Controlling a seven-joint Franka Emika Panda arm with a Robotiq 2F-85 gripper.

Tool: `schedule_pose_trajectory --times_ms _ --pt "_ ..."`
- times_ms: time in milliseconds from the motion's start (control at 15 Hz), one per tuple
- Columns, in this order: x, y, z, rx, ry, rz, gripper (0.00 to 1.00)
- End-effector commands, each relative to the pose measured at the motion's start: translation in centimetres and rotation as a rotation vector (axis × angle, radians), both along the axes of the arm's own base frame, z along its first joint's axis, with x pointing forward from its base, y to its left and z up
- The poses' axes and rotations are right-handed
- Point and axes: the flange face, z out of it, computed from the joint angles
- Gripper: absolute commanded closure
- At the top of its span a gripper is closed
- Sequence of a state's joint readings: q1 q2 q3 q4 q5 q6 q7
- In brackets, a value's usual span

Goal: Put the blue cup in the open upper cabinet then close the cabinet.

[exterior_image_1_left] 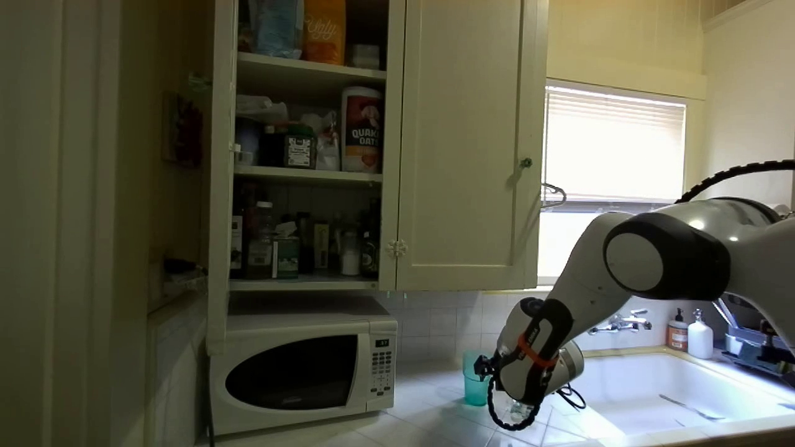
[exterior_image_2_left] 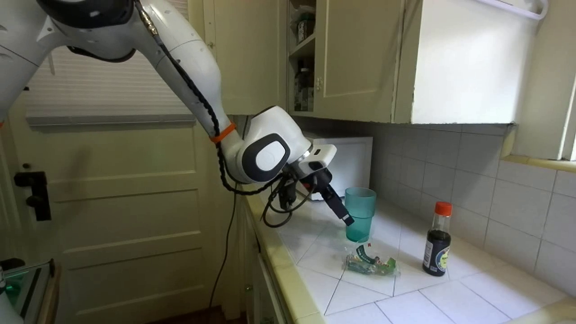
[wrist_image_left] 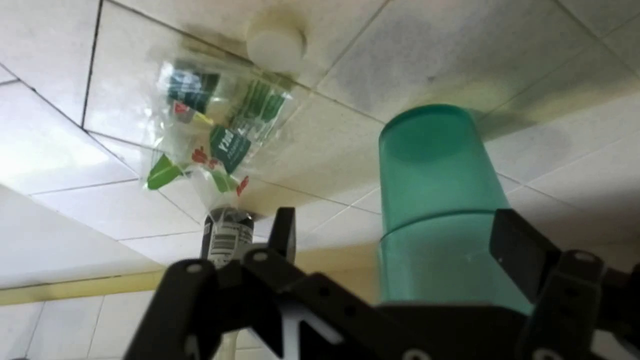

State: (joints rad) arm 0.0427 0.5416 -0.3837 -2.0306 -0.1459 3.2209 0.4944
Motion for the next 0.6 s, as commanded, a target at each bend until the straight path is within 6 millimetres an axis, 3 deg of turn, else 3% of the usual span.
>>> schedule_pose_trajectory --times_ms 0,333,533 --pt "2.9 1.2 -0.8 -0.109 0.028 0.022 0.00" --pt "4.5 4.1 -3.0 -0.198 0.104 0.084 0.00" --pt "4.9 4.3 -4.0 -0.201 0.087 0.082 0.00"
